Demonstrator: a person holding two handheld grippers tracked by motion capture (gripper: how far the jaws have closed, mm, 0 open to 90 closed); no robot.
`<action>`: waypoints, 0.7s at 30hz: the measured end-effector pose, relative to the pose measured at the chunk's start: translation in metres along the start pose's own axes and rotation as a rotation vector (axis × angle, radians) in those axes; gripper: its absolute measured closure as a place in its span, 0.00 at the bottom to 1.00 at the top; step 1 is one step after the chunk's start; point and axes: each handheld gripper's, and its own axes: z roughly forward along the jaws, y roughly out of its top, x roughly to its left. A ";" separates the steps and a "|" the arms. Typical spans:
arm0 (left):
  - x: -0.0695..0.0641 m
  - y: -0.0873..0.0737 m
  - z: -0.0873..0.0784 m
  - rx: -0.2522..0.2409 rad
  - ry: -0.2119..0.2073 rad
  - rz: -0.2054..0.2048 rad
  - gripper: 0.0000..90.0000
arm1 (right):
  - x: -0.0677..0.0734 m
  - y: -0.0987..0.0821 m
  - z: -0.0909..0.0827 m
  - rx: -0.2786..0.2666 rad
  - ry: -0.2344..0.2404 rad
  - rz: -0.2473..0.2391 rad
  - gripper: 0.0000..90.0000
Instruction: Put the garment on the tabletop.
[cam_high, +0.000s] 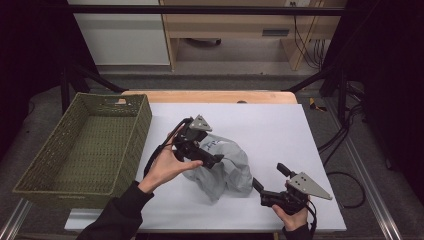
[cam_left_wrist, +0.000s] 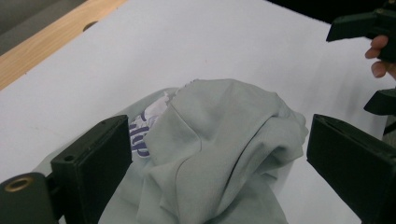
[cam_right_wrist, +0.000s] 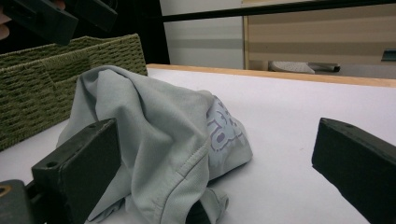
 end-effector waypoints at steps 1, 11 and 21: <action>0.000 -0.005 -0.001 -0.029 0.003 -0.013 0.07 | 0.000 0.000 0.000 0.002 -0.001 0.006 0.02; 0.003 -0.051 -0.015 -0.203 -0.008 -0.083 0.07 | 0.000 -0.001 0.000 0.007 -0.003 0.006 0.01; 0.004 -0.097 -0.038 -0.295 0.033 -0.146 0.06 | -0.001 -0.001 0.000 0.007 -0.003 0.008 0.01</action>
